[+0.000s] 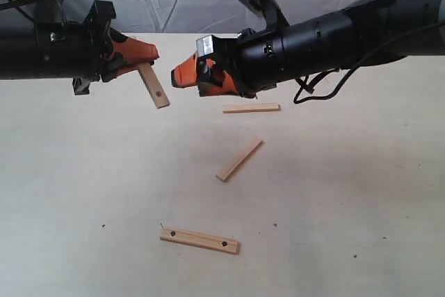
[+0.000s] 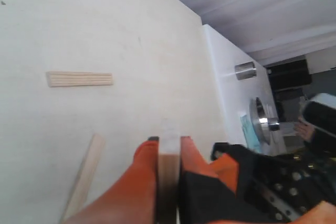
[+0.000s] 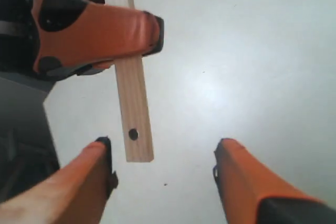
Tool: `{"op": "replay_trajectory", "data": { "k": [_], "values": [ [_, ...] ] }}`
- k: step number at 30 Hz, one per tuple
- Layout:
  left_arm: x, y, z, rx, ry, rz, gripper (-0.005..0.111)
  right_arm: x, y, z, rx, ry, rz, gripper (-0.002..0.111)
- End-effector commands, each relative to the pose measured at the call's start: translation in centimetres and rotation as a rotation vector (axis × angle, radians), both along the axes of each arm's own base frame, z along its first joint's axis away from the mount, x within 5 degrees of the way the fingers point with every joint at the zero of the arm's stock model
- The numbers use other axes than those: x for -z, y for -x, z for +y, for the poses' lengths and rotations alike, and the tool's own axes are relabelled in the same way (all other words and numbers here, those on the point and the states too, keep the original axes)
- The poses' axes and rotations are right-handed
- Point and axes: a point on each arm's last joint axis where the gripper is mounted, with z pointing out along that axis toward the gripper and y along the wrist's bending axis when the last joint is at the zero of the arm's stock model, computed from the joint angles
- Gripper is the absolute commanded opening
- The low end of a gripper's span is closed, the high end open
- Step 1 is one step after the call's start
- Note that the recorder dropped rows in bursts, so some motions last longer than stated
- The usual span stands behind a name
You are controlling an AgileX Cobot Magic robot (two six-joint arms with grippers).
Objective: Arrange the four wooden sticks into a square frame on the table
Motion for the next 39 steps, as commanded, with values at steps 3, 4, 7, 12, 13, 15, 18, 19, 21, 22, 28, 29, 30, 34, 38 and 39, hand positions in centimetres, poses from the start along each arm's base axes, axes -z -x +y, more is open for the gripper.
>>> {"op": "replay_trajectory", "data": {
  "k": [3, 4, 7, 12, 13, 15, 18, 19, 21, 22, 28, 29, 30, 34, 38, 39],
  "values": [
    [-0.1, 0.0, -0.5, 0.002, -0.027, 0.003, 0.000, -1.3, 2.0, 2.1, 0.009, 0.188, -0.206, 0.054],
    [-0.1, 0.1, -0.8, 0.009, -0.031, 0.003, 0.000, -1.4, 2.3, 2.5, 0.000, 0.195, -0.224, 0.056],
    [0.0, 0.3, -1.8, 0.041, -0.029, 0.011, 0.000, -1.6, 2.7, 4.0, -0.024, 0.234, -0.265, 0.059],
    [0.1, 0.5, -2.5, 0.069, -0.035, 0.019, 0.000, -2.4, 2.3, 5.1, -0.031, 0.352, -0.289, 0.059],
    [0.0, 0.5, -2.5, 0.075, -0.035, 0.018, 0.000, -2.1, 2.2, 5.1, -0.031, 0.367, -0.284, 0.058],
    [0.0, 0.6, -2.6, 0.090, -0.025, 0.017, 0.000, -1.7, 2.1, 5.0, -0.031, 0.387, -0.277, 0.058],
    [-0.1, 0.7, -2.7, 0.097, -0.016, 0.015, 0.000, -1.4, 1.9, 5.3, -0.009, 0.363, -0.241, 0.052],
    [-0.1, 0.7, -2.7, 0.098, -0.018, 0.015, 0.000, -1.4, 1.9, 5.3, -0.006, 0.360, -0.238, 0.049],
    [0.0, 0.7, -2.6, 0.098, -0.026, 0.016, 0.000, -1.4, 1.9, 5.4, -0.002, 0.355, -0.236, 0.036],
    [0.0, 0.7, -2.6, 0.095, -0.029, 0.017, 0.000, -1.4, 1.9, 5.4, -0.001, 0.355, -0.234, 0.018],
    [-0.3, 0.1, -1.6, 0.014, 0.007, 0.014, 0.006, -1.3, 2.2, 5.3, -0.004, 0.353, -0.178, 0.000],
    [-0.4, -0.2, -0.4, -0.031, 0.021, 0.011, 0.013, -1.3, 2.3, 5.2, -0.011, 0.361, -0.160, 0.000],
    [-0.5, -0.3, 0.2, -0.050, 0.035, 0.008, 0.018, -1.3, 2.4, 5.2, -0.017, 0.372, -0.153, 0.000],
    [-1.0, -0.3, 3.5, -0.111, 0.094, -0.023, 0.036, -1.4, 2.7, 4.3, 0.004, 0.453, -0.121, 0.000],
    [-1.4, -0.1, 5.8, -0.138, 0.105, -0.068, 0.040, -1.4, 1.6, 2.2, 0.119, 0.561, -0.089, 0.000],
    [-1.3, 0.0, 6.0, -0.134, 0.097, -0.067, 0.040, -1.4, 1.1, 1.4, 0.151, 0.583, -0.071, 0.000]
  ]
}}
